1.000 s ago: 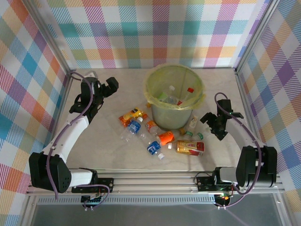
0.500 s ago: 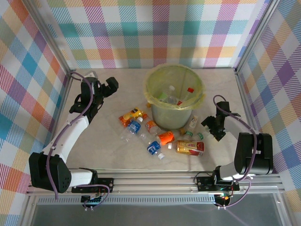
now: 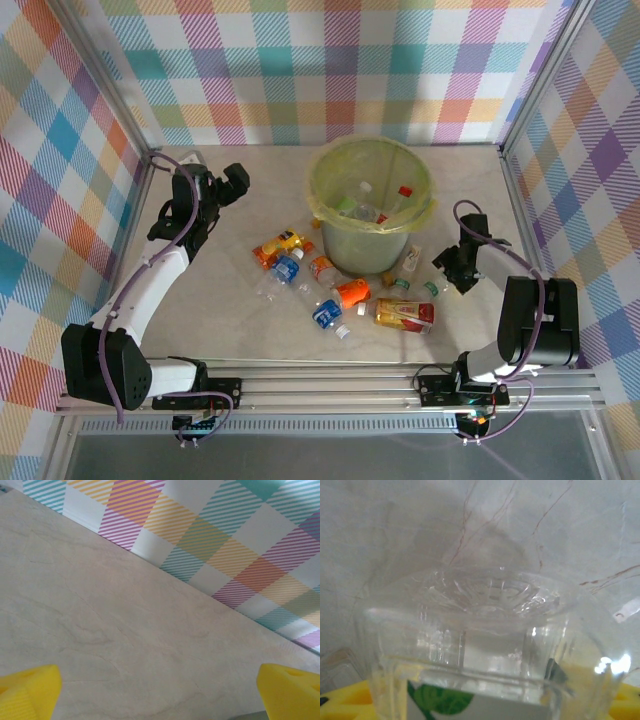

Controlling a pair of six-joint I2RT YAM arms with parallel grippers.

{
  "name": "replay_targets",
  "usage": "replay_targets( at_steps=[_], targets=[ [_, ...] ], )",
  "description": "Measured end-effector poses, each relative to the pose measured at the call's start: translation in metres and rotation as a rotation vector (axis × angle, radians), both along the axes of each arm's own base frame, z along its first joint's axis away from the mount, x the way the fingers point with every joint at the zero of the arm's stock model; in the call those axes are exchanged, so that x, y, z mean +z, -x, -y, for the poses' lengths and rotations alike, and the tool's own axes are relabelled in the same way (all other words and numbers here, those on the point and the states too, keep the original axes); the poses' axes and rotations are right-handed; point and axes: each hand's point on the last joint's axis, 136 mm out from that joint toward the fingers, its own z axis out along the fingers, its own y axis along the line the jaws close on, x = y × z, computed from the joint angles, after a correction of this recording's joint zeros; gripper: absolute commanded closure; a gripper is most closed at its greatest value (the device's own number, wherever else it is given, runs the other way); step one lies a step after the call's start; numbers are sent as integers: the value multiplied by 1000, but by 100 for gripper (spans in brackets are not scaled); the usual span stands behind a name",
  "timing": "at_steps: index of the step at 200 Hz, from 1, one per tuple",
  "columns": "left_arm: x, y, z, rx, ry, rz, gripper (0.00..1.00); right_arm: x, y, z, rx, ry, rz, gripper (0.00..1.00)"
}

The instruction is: Put the plastic bottles in the bin

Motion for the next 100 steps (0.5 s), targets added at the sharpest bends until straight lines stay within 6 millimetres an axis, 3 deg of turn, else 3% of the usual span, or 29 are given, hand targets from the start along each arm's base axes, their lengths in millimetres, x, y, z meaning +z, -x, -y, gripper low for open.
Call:
replay_targets(
  at_steps=[17,35,65,100],
  targets=[
    [0,0,-1,6,-3,1,0,12,-4,7,5,41,33,46],
    [1,1,-1,7,-3,3,0,39,-13,16,19,98,106,47],
    [0,3,-2,6,-6,4,0,113,-35,29,44,206,298,47],
    [0,3,-3,13,-9,3,0,202,-43,34,86,297,510,48]
  ],
)
